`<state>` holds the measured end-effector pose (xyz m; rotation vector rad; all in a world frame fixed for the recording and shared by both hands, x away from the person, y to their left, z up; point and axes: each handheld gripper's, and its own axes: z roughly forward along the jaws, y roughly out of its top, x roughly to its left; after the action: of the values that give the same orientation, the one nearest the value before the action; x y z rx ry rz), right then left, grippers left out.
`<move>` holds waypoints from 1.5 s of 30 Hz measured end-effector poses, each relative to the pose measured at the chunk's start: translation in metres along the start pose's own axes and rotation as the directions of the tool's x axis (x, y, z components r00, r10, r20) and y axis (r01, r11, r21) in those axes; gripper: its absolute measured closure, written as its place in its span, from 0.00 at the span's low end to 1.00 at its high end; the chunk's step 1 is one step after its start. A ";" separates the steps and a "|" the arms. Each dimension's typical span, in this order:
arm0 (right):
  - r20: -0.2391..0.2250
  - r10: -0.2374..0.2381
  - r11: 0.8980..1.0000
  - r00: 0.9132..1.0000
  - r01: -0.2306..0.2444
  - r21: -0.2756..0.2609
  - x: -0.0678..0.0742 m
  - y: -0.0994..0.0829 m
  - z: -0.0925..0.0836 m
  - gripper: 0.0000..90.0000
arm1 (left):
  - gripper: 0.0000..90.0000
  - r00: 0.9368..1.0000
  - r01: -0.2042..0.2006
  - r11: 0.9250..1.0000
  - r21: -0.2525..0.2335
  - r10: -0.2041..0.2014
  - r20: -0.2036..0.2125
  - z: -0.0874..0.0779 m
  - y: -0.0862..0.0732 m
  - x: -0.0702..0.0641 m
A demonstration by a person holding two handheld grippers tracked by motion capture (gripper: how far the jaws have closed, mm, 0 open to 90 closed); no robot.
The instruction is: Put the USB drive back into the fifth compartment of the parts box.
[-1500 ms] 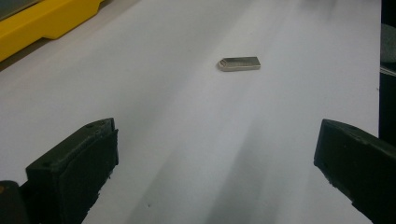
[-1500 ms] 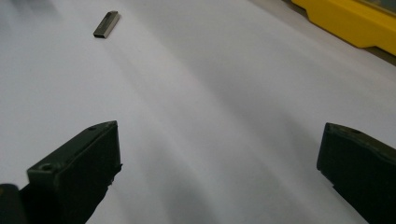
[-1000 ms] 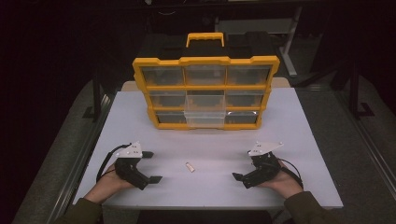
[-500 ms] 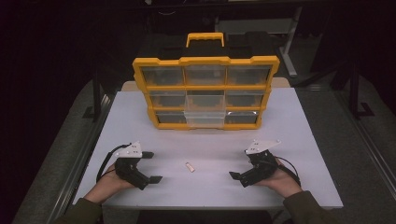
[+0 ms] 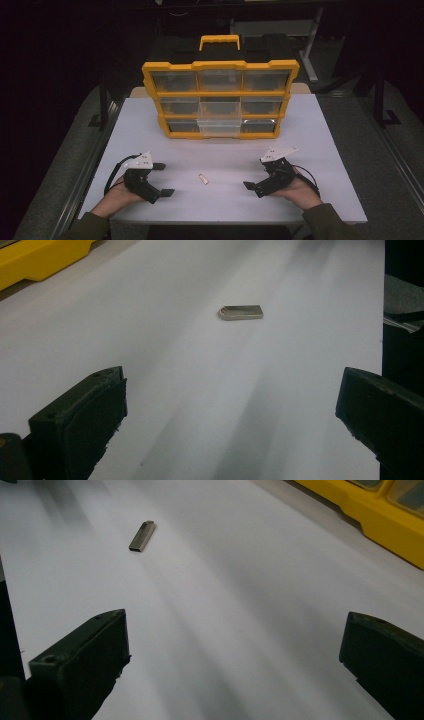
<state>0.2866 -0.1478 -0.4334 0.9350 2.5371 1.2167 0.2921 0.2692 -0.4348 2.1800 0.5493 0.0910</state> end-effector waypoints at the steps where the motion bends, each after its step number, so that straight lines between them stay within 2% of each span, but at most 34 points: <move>1: 0.000 0.000 1.000 1.000 0.000 0.000 0.000 0.000 0.000 0.00 | 0.00 1.000 0.000 1.000 0.000 0.000 0.000 0.000 0.000 0.000; 22: -0.025 0.002 1.000 1.000 -0.001 0.011 0.000 0.014 0.008 0.00 | 0.00 1.000 -0.001 1.000 -0.001 0.001 0.003 0.000 0.000 -0.001; 45: -0.052 -0.032 0.999 0.998 0.032 0.009 0.007 0.034 0.020 0.00 | 0.00 1.000 -0.003 1.000 -0.006 0.003 0.005 -0.001 0.001 -0.002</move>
<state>0.3051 -0.1145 -0.4205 0.8727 2.5896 1.2361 0.2909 0.2683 -0.4334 2.1742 0.5423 0.0881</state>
